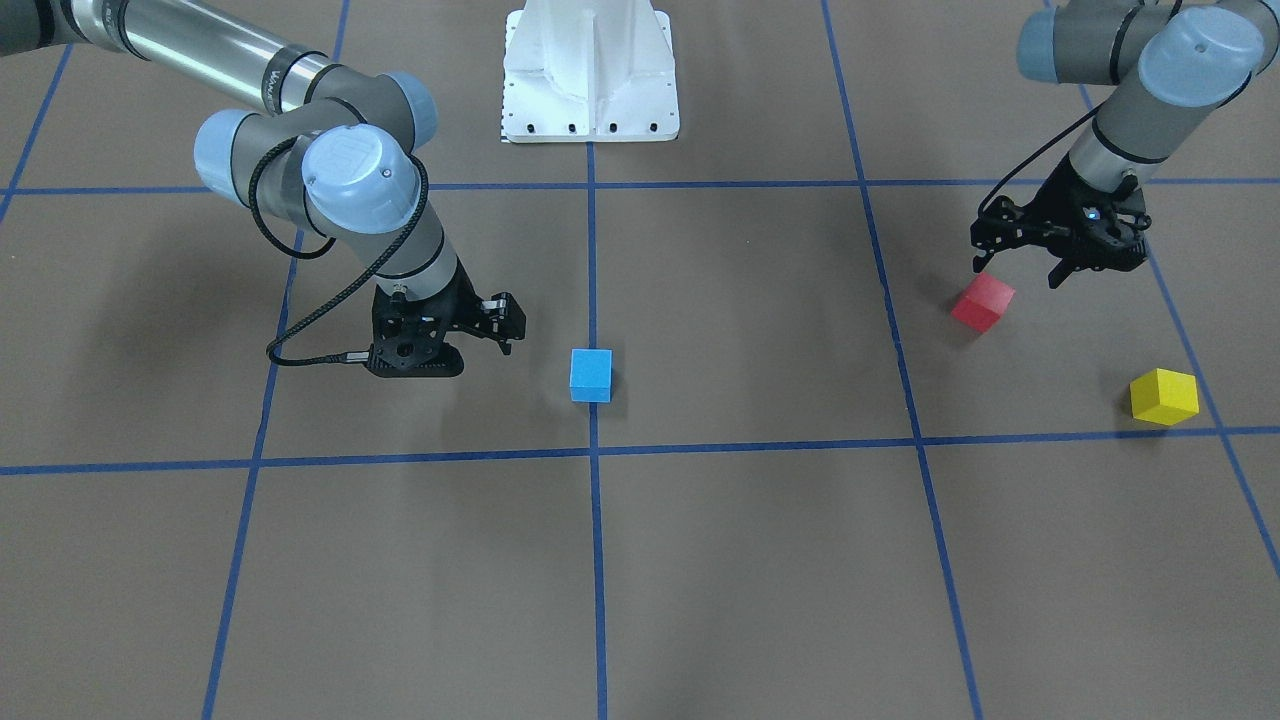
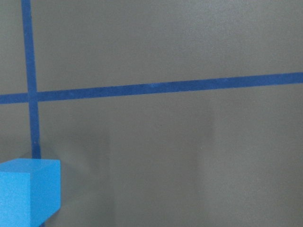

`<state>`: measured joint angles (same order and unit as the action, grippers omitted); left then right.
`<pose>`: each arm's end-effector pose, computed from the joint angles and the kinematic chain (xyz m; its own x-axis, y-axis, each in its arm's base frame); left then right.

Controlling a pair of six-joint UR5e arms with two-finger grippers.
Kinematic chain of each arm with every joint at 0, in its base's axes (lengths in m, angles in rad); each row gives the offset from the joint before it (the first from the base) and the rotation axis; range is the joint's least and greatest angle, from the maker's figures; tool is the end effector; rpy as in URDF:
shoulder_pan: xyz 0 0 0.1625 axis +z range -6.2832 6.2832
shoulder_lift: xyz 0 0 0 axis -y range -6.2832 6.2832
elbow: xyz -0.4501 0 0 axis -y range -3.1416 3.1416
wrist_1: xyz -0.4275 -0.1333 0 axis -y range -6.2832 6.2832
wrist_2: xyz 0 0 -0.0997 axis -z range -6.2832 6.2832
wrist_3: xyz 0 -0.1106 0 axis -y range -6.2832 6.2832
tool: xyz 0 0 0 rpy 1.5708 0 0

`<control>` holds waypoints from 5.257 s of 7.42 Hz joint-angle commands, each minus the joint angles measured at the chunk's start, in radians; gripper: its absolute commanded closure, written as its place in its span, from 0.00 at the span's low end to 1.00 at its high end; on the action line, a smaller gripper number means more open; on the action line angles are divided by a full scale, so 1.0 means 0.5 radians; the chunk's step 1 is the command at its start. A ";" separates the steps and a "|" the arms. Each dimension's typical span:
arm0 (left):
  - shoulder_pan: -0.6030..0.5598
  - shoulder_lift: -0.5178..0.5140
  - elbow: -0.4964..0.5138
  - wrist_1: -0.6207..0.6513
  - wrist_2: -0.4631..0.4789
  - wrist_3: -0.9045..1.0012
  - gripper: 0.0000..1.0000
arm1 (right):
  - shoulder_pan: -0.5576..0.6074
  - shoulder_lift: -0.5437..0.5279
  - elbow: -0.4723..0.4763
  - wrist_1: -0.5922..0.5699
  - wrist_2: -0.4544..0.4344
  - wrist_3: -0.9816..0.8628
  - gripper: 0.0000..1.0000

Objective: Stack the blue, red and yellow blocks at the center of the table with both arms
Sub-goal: 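Grasp the red cube with the left gripper while the right arm withdraws, then carry the red cube with the left gripper above the blue cube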

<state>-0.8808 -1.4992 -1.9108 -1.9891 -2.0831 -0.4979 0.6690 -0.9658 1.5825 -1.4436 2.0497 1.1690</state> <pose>0.2689 -0.4500 0.5094 0.6519 0.4132 -0.6358 -0.2059 0.9035 0.3760 -0.5330 -0.5264 0.2902 0.6508 0.0721 0.7558 -0.0556 0.9973 -0.0473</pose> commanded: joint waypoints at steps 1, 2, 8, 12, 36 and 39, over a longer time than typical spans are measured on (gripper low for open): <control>0.071 -0.017 0.054 -0.004 0.003 0.198 0.02 | 0.033 -0.099 0.089 0.000 0.012 -0.006 0.00; 0.098 -0.020 0.085 -0.010 0.000 0.241 0.02 | 0.036 -0.136 0.123 0.000 0.012 -0.012 0.00; 0.099 -0.170 0.272 0.002 -0.018 0.382 0.00 | 0.030 -0.155 0.121 0.000 -0.004 -0.019 0.00; 0.102 -0.149 0.284 -0.019 -0.028 0.379 0.00 | 0.027 -0.151 0.121 0.000 -0.007 -0.016 0.00; 0.513 -2.154 1.178 0.926 0.236 -1.035 1.00 | 0.730 -0.756 0.164 0.003 0.364 -0.926 0.00; 0.537 -2.186 1.263 0.898 0.242 -0.842 1.00 | 0.843 -0.823 0.164 0.003 0.561 -1.022 0.00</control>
<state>-0.6158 -2.5894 -1.2942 -1.5364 -1.9623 -0.9615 1.0762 -1.3682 1.6644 -1.4420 2.3018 0.6703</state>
